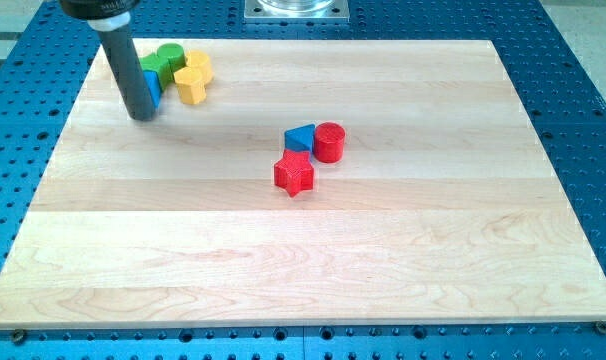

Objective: Move the green star diagonal to the triangle

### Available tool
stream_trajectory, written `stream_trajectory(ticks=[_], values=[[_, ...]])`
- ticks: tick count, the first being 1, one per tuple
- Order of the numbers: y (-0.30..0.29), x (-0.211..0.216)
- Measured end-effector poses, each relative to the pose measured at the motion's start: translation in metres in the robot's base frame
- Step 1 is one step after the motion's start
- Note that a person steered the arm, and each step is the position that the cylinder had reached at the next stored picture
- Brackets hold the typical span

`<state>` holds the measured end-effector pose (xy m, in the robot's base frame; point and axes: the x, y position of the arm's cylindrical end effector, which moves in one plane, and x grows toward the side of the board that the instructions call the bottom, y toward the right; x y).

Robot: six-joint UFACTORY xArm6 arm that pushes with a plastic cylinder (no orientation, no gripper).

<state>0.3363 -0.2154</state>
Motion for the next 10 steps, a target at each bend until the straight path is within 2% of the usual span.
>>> stream_trajectory(ticks=[1,2,3,4,5,6,8,9,10], values=[[-0.017,-0.001],[-0.059,-0.002],[-0.086,-0.057],[-0.035,-0.077],[0.058,-0.077],[0.053,-0.077],[0.012,-0.130],[0.066,-0.136],[0.110,-0.093]])
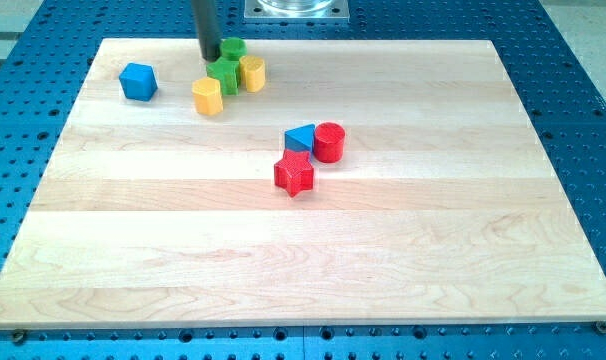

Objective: Move the green star diagonal to the triangle

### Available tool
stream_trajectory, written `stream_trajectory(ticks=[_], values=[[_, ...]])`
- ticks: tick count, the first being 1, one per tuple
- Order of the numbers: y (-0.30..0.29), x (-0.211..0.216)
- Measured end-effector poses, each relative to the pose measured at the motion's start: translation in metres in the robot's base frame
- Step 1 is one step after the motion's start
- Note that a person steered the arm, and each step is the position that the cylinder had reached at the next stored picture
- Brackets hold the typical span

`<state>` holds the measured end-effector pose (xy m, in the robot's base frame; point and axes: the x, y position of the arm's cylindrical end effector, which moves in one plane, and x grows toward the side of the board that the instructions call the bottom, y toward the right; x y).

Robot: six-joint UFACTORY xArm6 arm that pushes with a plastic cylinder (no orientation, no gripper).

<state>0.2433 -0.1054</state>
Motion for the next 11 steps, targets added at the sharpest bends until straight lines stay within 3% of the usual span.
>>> stream_trajectory(ticks=[1,3,6,7,8,9,10,11], values=[[0.020,0.037],[-0.023,0.025],[-0.134,0.095],[-0.135,0.077],[-0.130,0.039],[-0.084,0.041],[0.007,0.050],[0.045,0.091]])
